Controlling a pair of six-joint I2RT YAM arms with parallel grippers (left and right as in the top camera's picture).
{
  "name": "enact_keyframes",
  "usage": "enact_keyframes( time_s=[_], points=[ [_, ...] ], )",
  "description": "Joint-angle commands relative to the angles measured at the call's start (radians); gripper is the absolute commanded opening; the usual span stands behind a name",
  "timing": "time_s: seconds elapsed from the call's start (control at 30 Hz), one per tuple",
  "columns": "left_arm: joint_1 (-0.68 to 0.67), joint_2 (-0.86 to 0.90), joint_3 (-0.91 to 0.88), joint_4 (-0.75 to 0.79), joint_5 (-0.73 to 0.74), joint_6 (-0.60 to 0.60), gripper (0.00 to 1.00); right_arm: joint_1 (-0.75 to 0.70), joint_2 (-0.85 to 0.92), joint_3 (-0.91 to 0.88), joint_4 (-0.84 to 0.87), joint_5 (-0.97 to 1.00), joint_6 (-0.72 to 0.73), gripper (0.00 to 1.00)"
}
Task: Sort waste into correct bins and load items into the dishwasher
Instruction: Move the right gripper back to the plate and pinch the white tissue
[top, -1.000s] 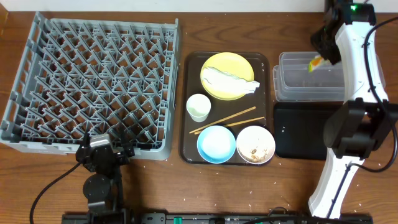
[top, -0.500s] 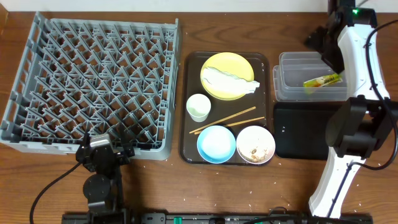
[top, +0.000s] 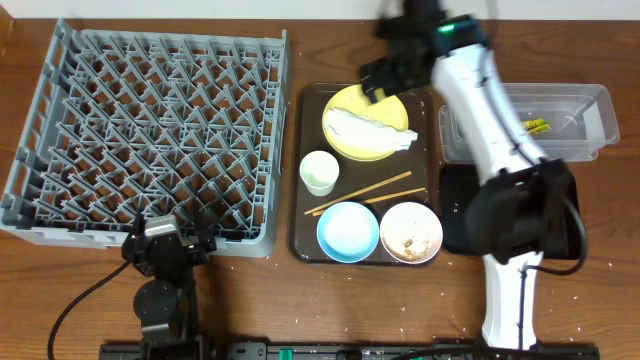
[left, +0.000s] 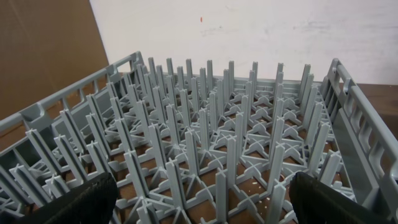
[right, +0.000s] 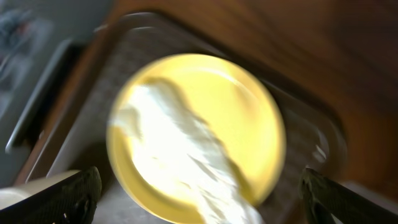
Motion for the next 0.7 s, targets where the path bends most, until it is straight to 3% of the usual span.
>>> enact_keyframes(
  time_s=[0.0, 0.27, 0.67],
  points=[
    [0.005, -0.006, -0.030, -0.019, -0.002, 0.009, 0.89, 0.068, 0.003, -0.013, 0.019, 0.066, -0.214, 0.99],
    [0.005, -0.006, -0.030, -0.019, -0.002, 0.009, 0.89, 0.102, 0.108, -0.021, 0.053, 0.066, -0.259, 0.72],
    [0.005, -0.006, -0.030, -0.019, -0.002, 0.009, 0.89, 0.091, 0.248, -0.021, 0.034, 0.066, -0.266, 0.53]
  ],
)
